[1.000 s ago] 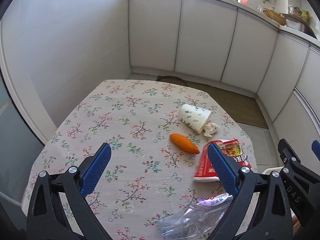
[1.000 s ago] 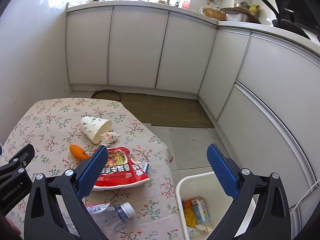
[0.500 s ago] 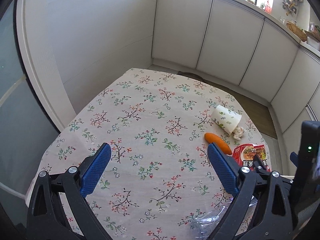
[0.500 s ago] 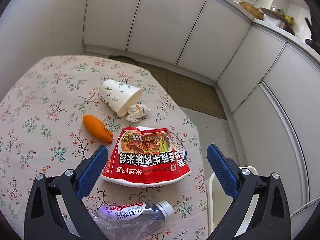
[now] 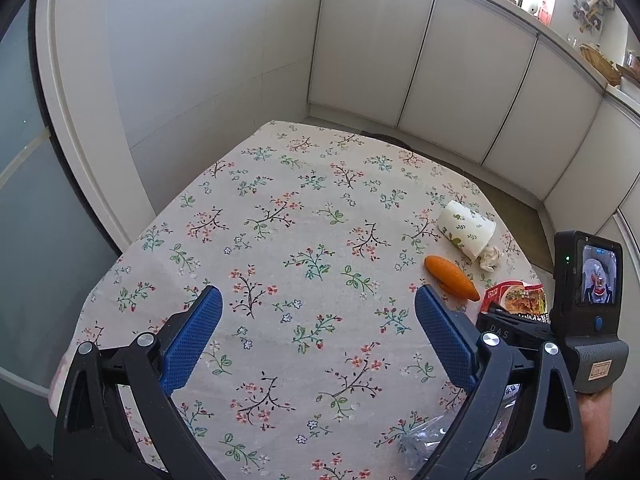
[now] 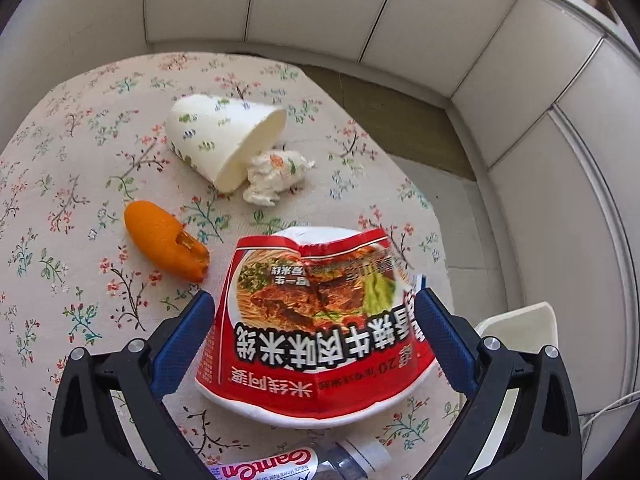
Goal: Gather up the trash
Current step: 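Lower the left gripper toward the white paper cup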
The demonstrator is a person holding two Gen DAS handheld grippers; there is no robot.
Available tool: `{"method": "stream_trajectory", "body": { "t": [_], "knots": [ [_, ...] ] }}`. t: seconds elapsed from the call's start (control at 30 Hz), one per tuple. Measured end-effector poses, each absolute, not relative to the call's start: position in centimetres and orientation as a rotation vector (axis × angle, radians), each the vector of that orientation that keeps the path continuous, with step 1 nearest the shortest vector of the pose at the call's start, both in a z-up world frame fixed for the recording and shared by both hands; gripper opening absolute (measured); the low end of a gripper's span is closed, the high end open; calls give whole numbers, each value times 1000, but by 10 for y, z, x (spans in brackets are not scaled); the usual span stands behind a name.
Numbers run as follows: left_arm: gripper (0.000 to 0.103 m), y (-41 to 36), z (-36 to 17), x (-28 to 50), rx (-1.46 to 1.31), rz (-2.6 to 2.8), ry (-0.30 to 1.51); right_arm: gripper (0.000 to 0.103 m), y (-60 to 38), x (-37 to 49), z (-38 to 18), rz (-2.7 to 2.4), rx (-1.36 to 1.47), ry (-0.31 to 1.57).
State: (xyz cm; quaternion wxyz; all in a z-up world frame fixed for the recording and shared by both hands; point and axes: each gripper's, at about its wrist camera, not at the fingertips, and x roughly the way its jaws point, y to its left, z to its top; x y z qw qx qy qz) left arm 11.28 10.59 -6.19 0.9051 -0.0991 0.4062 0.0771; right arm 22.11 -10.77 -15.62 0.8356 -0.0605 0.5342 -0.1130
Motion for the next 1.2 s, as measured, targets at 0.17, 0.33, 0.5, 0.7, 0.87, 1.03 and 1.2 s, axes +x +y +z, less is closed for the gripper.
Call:
{"method": "stream_trajectory", "body": {
  "t": [0.17,0.33,0.5,0.7,0.87,1.03,1.2],
  "knots": [
    [93,101,-65,116,-206,135,850,96,-107,218,-157,-198,-83,1107],
    [93,101,-67,118,-215,133,851,93,-103,209,-144,-142,-39,1046],
    [93,94,-69,133,-237,132,851,17,-107,200,-114,-77,14,992],
    [93,72,-82,163,-297,63,896,17,-142,192,-106,-50,119,1017],
    [93,45,-88,200,-293,-5,916,57,-180,184,-97,-79,222,1008],
    [93,27,-105,246,-359,-52,1010,66,-196,184,-91,-107,245,987],
    [93,0,-124,295,-473,-59,1101,79,-206,186,-92,-129,245,984]
  ]
}}
